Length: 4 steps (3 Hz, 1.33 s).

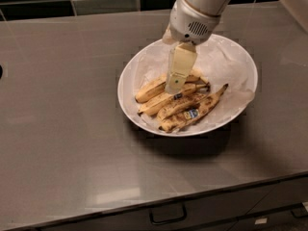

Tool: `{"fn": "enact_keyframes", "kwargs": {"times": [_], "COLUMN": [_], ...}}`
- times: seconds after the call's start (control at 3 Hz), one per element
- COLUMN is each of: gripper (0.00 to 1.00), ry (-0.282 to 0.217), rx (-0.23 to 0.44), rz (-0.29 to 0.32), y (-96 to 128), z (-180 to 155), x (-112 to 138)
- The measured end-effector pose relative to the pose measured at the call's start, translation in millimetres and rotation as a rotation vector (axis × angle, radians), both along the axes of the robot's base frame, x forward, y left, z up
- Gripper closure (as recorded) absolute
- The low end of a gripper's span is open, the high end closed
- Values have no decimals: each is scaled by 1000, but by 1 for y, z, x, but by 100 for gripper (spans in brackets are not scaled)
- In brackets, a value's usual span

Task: Pick banana from white bowl

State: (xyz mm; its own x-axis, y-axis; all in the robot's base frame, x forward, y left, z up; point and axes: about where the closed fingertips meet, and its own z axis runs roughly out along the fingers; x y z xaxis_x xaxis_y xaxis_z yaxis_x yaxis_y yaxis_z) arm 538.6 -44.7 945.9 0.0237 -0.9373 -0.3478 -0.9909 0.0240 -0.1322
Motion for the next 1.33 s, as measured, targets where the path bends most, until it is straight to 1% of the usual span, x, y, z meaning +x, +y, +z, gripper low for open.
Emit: {"fn": "enact_keyframes", "kwargs": {"times": [0.33,0.67,1.0,1.33], "gripper": [13,12,17,21], "ry": [53,87,99,100], "rx": [4,2,-13,-26], "rz": [9,24,23,10], "y": [5,6,0,-8], "z": [-23,-37,-40,-40], "x": [3,8,14,14]}}
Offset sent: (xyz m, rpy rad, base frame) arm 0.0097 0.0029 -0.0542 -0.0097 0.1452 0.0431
